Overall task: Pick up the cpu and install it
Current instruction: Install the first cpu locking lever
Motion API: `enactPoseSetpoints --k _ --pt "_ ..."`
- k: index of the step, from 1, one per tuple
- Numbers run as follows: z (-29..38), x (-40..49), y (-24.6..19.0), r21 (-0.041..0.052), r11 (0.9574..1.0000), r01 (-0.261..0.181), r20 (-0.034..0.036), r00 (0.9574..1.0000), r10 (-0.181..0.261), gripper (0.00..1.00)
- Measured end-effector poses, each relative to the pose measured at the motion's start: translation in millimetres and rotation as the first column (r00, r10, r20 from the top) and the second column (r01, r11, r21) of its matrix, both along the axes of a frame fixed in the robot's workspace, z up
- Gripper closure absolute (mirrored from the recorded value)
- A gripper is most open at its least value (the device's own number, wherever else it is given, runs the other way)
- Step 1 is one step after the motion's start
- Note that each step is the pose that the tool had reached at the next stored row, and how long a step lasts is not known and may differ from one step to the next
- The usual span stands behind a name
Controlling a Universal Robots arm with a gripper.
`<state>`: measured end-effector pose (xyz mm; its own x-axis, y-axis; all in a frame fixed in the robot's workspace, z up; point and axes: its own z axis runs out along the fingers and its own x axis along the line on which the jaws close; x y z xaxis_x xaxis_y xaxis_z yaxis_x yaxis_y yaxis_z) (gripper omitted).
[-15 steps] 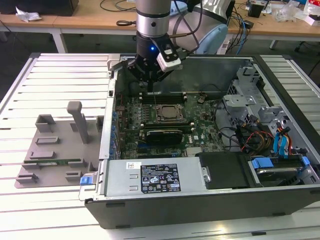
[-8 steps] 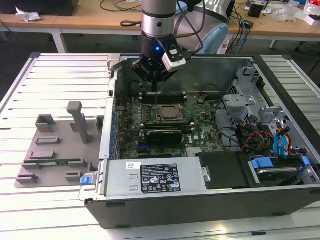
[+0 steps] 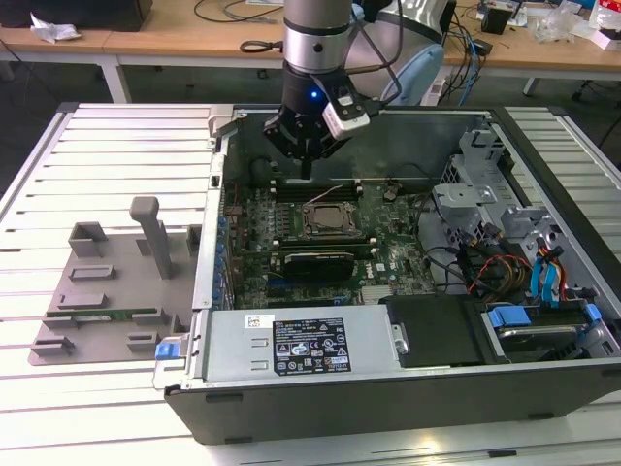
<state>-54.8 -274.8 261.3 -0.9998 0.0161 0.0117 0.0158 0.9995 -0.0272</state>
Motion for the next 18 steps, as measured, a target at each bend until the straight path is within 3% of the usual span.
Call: enactPoseSetpoints --k 7,18 --pt "-3.2 8.1 0.2 -0.0002 1.0 0.0 -0.0001 1.0 0.0 0.89" --pt "-16.0 12.3 0.4 -0.0002 1.0 0.0 -0.0006 1.0 0.0 0.89"
